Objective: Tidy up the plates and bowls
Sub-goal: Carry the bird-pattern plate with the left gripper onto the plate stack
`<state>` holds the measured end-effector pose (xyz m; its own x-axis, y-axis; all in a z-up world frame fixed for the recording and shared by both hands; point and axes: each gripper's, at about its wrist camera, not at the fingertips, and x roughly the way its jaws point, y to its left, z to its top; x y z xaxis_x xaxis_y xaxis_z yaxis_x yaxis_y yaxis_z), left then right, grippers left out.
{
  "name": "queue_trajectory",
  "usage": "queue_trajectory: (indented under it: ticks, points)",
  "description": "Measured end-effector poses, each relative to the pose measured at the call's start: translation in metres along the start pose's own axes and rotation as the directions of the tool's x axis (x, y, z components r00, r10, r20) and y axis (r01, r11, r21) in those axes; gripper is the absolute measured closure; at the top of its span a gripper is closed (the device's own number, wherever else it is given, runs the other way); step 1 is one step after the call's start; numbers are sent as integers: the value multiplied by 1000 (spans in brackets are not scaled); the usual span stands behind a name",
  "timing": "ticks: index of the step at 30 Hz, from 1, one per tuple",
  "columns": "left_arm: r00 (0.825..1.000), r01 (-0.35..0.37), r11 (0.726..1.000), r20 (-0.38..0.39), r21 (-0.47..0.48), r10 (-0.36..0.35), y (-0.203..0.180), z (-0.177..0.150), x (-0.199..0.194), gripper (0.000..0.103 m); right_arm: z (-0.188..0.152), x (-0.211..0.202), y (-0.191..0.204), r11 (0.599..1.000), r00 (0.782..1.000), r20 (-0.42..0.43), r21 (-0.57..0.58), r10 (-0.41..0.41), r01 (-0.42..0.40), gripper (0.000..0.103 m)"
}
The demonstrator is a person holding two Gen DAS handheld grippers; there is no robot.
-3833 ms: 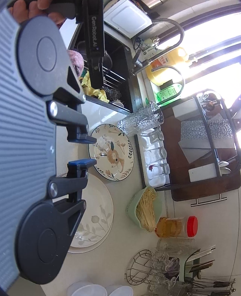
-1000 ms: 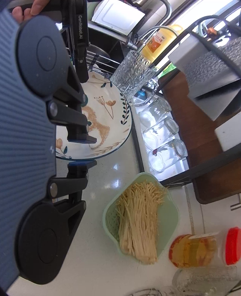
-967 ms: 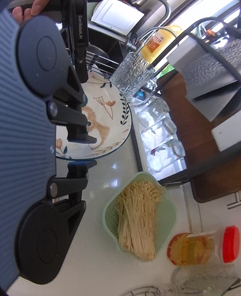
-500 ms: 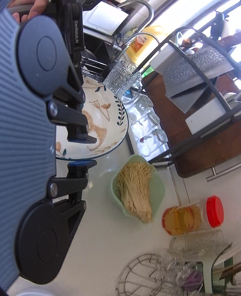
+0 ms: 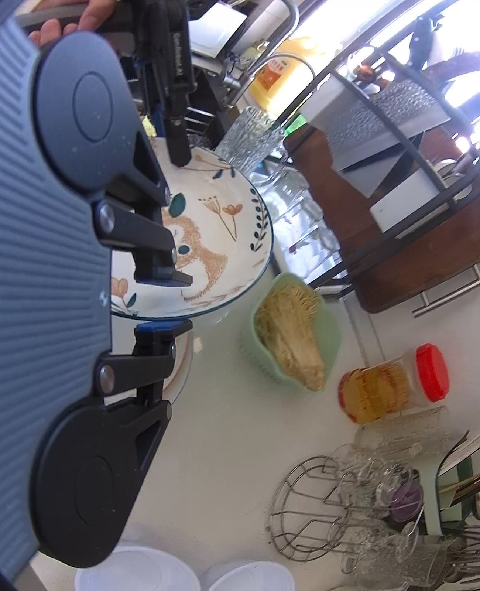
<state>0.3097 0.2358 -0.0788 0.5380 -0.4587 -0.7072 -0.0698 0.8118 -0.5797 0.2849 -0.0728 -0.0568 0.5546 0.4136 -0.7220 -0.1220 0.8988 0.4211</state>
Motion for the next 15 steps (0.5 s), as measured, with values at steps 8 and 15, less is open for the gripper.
queue_trajectory:
  ticks: [8,15]
  points:
    - [998,-16,999,-68,36,18,-1,-10,24,71,-22,5,-16,999,998,-51,14,-38,39,81]
    - [991,-34,998,-127,62,41,1,-23,47,71,-34,12,-28,997,994,-89,40,-70,73,81]
